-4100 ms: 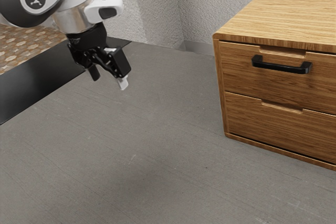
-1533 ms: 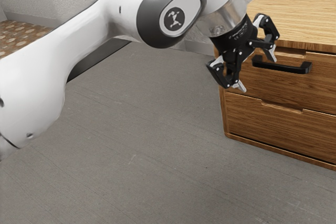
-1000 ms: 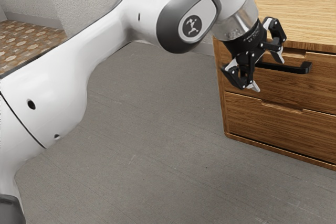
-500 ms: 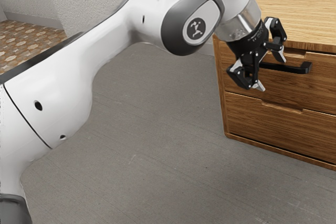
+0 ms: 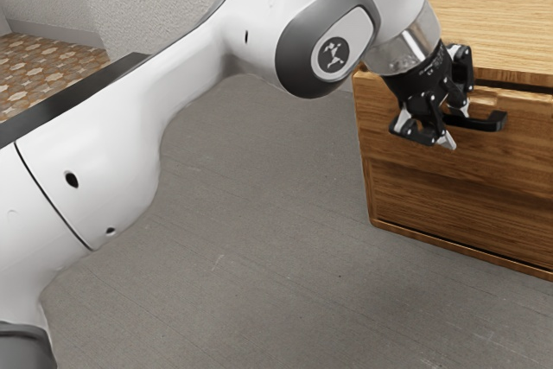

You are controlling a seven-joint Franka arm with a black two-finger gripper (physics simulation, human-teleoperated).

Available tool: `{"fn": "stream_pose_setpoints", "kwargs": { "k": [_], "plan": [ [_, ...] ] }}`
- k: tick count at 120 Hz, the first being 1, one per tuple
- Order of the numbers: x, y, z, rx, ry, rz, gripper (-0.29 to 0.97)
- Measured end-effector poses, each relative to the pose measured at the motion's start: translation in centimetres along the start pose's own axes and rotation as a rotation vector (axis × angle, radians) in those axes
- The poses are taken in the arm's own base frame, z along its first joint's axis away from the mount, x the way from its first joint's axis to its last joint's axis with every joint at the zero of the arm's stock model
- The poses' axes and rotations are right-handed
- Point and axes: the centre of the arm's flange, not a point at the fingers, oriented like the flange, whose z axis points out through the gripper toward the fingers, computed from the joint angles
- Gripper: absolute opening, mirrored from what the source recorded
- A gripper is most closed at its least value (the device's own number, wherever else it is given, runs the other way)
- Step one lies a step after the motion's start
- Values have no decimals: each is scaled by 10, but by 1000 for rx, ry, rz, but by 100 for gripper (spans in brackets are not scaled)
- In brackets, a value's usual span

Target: Pull the drawer handle with one arm to open the drawer

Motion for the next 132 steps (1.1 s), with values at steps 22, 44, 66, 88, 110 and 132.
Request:
{"fn": "stream_pose_setpoints", "kwargs": {
  "k": [22,44,66,88,110,132],
  "plan": [
    [-1,-3,-3,23,4,-7,-1],
    [-4,-8,-22,24,9,-7,-9],
    [-11,-16,-25,42,9,-2,-11],
    [-14,-27,-31,54,8,1,-11],
    [-17,-43,-39,65,7,5,-11],
    [-22,-57,-46,71,4,12,-11]
  ]
}}
